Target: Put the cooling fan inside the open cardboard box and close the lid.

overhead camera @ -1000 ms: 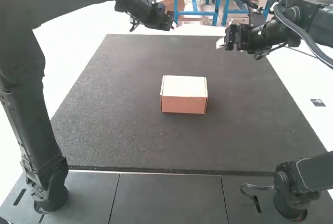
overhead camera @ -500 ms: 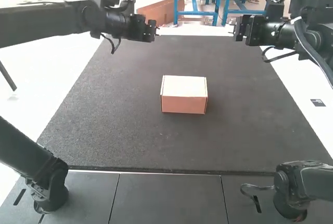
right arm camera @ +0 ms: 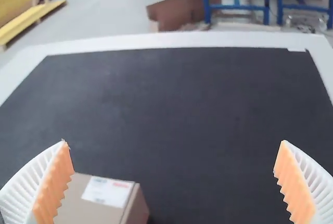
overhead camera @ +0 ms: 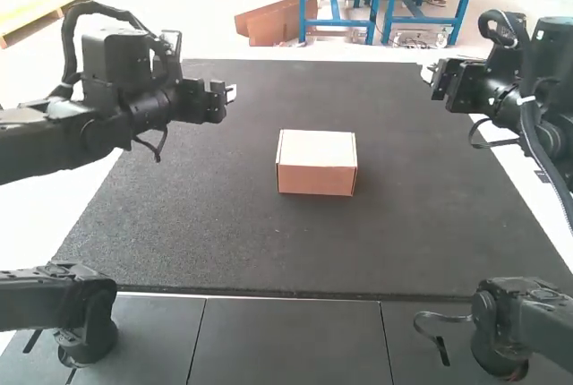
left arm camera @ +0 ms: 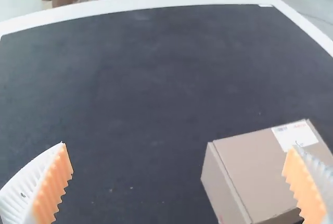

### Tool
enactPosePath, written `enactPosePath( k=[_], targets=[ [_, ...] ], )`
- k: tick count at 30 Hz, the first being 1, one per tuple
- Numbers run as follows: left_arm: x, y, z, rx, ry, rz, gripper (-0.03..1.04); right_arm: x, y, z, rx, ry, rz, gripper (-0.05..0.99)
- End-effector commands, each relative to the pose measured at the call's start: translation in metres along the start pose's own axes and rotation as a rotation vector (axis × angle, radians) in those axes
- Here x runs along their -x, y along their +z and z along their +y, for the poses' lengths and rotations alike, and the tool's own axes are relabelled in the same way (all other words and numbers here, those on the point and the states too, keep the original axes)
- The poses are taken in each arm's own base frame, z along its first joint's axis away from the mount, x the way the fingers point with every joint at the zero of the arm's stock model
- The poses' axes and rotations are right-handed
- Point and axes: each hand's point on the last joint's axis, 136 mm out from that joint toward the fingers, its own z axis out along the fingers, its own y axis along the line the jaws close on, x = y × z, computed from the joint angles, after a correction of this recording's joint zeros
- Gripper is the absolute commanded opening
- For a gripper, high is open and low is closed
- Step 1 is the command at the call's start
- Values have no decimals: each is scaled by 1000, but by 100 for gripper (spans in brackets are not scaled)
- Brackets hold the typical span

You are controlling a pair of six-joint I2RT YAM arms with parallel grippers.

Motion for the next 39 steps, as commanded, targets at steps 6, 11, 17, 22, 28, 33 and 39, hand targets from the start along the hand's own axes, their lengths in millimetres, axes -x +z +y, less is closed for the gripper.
enactPosePath(
  k=[6,11,17,22,28,33,39],
  targets=[
    [3,-38,22,73,88,-151,96,-16,-5,-2,-18,-17,-43,89],
    [3,-51,43,142,79,-236,96,-23,-13,1,25,-37,-91,89],
    [-5,-63,60,195,87,-290,96,-25,-26,-13,-26,-59,-159,89],
    [-17,-71,70,230,95,-301,96,-31,-29,-18,-46,-78,-183,89],
    [-36,-82,73,246,96,-319,97,-46,-27,-24,-61,-87,-203,89],
    [-48,-93,71,242,98,-343,97,-61,-26,-35,-97,-94,-195,89],
    [-61,-93,71,242,100,-349,97,-78,-31,-39,-85,-107,-197,89]
  ],
)
